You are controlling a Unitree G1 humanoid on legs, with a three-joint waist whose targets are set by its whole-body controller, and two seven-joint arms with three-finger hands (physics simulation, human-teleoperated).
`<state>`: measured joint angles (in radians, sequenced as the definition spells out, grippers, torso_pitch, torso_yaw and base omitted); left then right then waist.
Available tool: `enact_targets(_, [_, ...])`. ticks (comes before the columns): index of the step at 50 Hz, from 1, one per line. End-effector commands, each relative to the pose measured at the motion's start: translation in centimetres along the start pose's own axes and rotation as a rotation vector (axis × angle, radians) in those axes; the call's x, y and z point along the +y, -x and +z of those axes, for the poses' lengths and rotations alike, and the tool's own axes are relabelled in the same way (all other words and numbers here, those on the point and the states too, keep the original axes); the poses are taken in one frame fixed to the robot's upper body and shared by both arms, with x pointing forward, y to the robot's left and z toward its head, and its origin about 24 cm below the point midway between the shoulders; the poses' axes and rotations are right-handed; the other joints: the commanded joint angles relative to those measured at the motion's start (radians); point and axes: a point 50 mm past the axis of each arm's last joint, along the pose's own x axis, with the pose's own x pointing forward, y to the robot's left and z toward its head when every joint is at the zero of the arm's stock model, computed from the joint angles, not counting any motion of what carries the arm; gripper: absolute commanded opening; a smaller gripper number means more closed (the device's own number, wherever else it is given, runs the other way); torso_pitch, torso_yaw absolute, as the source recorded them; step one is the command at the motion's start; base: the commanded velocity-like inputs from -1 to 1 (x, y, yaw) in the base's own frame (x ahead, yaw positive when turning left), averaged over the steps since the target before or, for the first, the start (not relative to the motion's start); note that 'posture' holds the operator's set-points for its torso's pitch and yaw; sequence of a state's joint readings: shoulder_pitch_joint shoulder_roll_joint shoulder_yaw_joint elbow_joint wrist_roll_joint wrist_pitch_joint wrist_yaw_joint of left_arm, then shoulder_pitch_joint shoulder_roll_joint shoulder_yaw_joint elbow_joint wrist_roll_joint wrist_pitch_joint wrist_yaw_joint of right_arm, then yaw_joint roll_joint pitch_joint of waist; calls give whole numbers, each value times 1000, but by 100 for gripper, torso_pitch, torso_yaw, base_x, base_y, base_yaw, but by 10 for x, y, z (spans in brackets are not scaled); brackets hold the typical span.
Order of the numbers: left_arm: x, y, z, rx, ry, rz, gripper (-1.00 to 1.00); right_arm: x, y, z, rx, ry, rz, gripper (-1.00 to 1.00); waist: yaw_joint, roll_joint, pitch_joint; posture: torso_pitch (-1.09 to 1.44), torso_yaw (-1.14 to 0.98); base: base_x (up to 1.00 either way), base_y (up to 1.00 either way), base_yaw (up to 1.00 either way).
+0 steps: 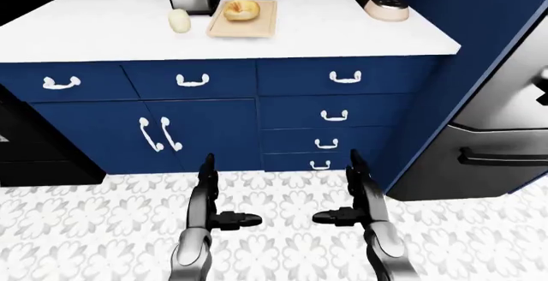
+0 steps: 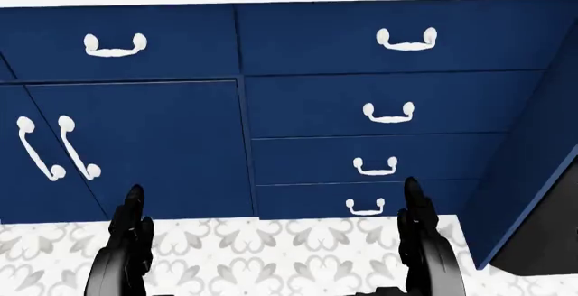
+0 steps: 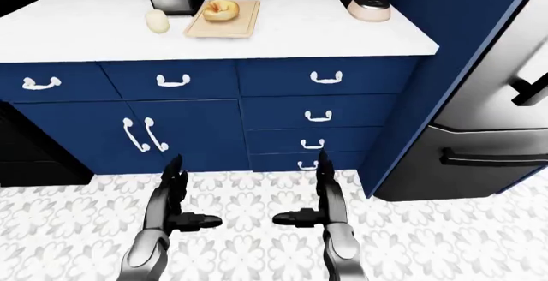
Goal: Pick up the wedge of cheese and place it on the slice of bread to prepare a simple cheese on bread dish.
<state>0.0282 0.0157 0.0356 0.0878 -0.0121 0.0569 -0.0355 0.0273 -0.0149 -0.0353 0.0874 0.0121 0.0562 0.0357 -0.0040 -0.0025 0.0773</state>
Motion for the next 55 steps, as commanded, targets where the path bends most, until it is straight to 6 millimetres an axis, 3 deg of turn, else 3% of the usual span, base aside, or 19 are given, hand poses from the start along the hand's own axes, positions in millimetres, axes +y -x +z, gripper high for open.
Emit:
enact_targets(1, [0, -2, 33, -181, -18, -2, 100, 0, -4, 28, -168, 0, 7, 100, -2, -8, -1, 0, 0, 0, 0, 0])
enact_targets(3, [-1, 0, 35, -183, -24, -2, 100, 1, -4, 27, -168, -2, 12, 100, 7, 0, -61, 0, 0, 0, 0, 0])
enact_targets(4, [-1, 1, 35, -171, -15, -6, 100, 2, -3, 28, -169, -3, 14, 100, 7, 0, -52, 0, 0, 0, 0, 0])
enact_targets(5, [-2, 2, 36, -177, -14, -7, 100, 3, -4, 26, -165, -13, 20, 100, 5, -6, -18, 0, 0, 0, 0, 0])
enact_targets(7, [-3, 4, 37, -178, -22, -8, 100, 7, -4, 26, -163, -12, 30, 100, 6, -7, -68, 0, 0, 0, 0, 0])
enact_targets(8, [-3, 4, 37, -178, -25, -8, 100, 7, -4, 26, -164, -10, 34, 100, 7, -7, -74, 0, 0, 0, 0, 0])
enact_targets(12, [-2, 7, 52, -182, -45, 0, 100, 10, -5, 36, -173, 3, 39, 100, 7, -4, -77, 0, 0, 0, 0, 0])
enact_targets(22, [11, 12, 132, -278, -75, 4, 100, 5, -4, 101, -254, 29, 37, 100, 9, -1, -92, 0, 0, 0, 0, 0])
enact_targets(28, [15, 12, 157, -298, -68, 5, 100, 10, -1, 115, -279, 35, 96, 100, 7, 8, -108, 0, 0, 0, 3, 0])
enact_targets(31, [16, 13, 161, -304, -69, 9, 100, 8, 1, 114, -286, 13, 87, 100, 32, -42, -74, 0, 0, 0, 28, 33])
enact_targets(34, [19, 14, 169, -314, -70, 24, 100, 8, 6, 122, -304, 22, 93, 100, 11, 22, -67, 0, 0, 0, 0, 100])
enact_targets(36, [19, 18, 173, -323, -72, 20, 100, 9, 9, 124, -309, 23, 99, 100, 7, 90, -67, 0, 0, 0, 0, 100])
enact_targets(41, [21, 16, 180, -332, -72, 27, 100, 10, 16, 129, -307, 42, 109, 100, 55, 38, -68, 0, 0, 0, 0, 100])
enact_targets(42, [20, 16, 184, -337, -76, 23, 100, 10, 18, 133, -328, 38, 110, 100, 26, 27, -68, 0, 0, 0, 9, 0])
enact_targets(47, [19, 14, 192, -349, -84, 14, 100, 3, 30, 154, -379, 37, 72, 100, 29, -15, -30, 0, 0, 0, 0, 0])
enact_targets(49, [18, 16, 191, -356, -85, 18, 100, 1, 33, 160, -387, 41, 60, 100, 39, -46, -46, 0, 0, 0, 0, 0])
enact_targets(50, [19, 15, 189, -355, -89, 21, 100, 0, 35, 164, -398, 42, 56, 100, 37, -81, -84, 0, 0, 12, 0, 0])
enact_targets(51, [19, 15, 188, -353, -89, 22, 100, -1, 35, 165, -404, 40, 52, 100, 21, -42, -56, 0, 0, 16, 0, 0])
enact_targets(55, [19, 14, 179, -343, -73, 30, 100, -5, 38, 165, -419, 23, 39, 100, 8, -24, -20, 0, 0, 53, 0, 0])
